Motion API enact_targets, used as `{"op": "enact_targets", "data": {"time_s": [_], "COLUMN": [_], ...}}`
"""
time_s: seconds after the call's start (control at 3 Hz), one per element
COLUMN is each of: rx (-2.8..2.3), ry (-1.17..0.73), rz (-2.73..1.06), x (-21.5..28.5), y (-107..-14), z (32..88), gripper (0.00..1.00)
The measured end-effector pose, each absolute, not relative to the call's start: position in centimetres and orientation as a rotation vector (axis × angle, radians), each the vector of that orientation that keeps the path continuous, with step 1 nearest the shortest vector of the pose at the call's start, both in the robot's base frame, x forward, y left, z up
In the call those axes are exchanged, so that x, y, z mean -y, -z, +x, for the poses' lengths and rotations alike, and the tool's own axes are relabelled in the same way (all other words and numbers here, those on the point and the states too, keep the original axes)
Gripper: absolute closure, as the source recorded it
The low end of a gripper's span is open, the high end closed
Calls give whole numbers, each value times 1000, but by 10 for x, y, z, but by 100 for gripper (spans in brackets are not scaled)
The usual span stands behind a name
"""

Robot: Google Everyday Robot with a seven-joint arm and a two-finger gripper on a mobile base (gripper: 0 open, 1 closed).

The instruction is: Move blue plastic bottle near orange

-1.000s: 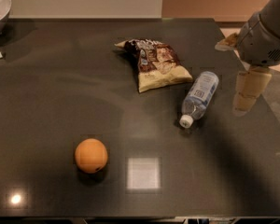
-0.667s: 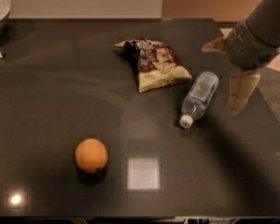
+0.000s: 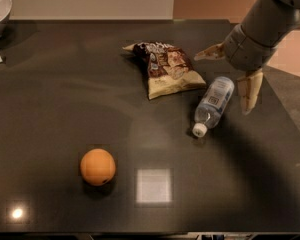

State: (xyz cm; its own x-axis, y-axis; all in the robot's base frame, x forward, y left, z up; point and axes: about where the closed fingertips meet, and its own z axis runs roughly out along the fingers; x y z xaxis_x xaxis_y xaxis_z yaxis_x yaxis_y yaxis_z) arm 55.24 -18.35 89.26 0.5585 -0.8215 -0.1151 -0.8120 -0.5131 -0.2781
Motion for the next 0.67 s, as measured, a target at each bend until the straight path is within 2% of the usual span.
{"op": "enact_targets", "data": {"time_s": [0.67], "rx": [-1107], "ry": [6], "rz": [-2761], "x": [180], "y": [-872], "z": [564], "gripper": [0]}}
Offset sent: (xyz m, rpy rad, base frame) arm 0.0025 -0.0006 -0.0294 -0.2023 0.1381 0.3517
